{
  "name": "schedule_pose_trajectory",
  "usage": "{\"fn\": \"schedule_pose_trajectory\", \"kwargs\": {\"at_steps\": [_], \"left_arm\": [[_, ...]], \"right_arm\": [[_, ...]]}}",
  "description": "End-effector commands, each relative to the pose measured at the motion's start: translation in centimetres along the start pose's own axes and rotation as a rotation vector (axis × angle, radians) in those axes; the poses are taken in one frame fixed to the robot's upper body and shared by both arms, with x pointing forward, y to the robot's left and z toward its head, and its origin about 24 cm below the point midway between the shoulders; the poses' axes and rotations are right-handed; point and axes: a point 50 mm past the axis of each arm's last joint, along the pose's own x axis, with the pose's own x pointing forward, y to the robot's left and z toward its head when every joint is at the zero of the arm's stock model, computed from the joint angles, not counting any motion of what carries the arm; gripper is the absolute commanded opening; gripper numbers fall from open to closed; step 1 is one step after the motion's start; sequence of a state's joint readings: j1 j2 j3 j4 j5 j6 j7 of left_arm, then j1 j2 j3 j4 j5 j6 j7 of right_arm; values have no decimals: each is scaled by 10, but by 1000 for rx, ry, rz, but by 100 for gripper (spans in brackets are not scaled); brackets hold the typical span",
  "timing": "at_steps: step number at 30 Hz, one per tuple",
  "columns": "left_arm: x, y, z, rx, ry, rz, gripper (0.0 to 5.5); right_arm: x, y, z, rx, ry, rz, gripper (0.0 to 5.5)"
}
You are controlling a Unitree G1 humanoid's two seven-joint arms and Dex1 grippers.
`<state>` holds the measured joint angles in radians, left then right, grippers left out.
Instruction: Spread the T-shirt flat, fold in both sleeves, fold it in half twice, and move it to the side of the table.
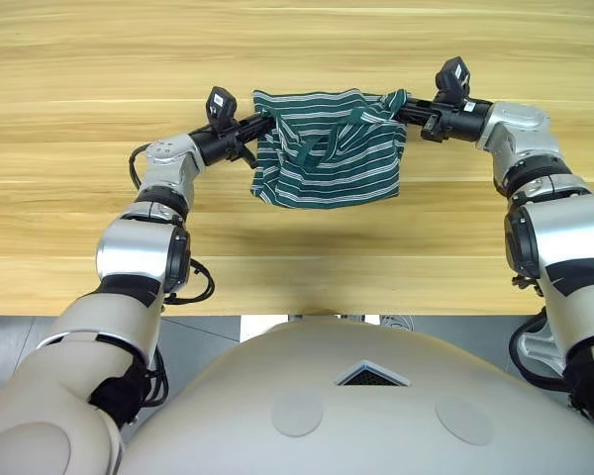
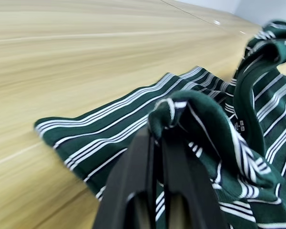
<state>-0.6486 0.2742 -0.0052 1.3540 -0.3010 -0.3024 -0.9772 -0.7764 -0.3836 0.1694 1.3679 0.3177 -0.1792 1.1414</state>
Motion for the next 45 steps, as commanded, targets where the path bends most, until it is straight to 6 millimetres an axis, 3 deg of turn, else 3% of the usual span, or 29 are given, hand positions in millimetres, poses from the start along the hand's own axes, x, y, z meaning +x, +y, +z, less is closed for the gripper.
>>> {"fn": "schedule_pose_trajectory", "kwargs": {"at_steps": [1, 8, 12, 19, 29, 33, 36, 38, 41, 45], "left_arm": [[-3, 8, 1, -59, -22, 95, 0], [3, 5, -12, -95, 61, 192, 0], [6, -2, -24, -94, 123, 172, 52], [7, 1, -20, -163, 70, 221, 180], [11, 7, -13, -272, 19, 355, 332], [14, 9, -9, -225, 37, 401, 400], [6, 17, 11, -155, -106, 386, 424], [-1, 22, 25, -115, -215, 373, 424], [-22, 33, 41, -53, -387, 396, 424], [-44, 39, 49, 42, -513, 464, 424]], "right_arm": [[-6, -4, -14, 36, 41, -101, 1], [-9, -4, -35, 72, 111, -187, 1], [-8, -3, -35, 111, 61, -188, 88], [-10, -6, -28, 176, -67, -228, 223], [0, -10, -27, 107, -1, -384, 389], [3, -14, -22, 32, 30, -507, 467], [1, -20, -4, -82, -48, -596, 525], [1, -20, 8, -144, -127, -607, 536], [18, -6, 28, -318, -224, -536, 536], [59, 30, 39, -515, -271, -362, 536]]}}
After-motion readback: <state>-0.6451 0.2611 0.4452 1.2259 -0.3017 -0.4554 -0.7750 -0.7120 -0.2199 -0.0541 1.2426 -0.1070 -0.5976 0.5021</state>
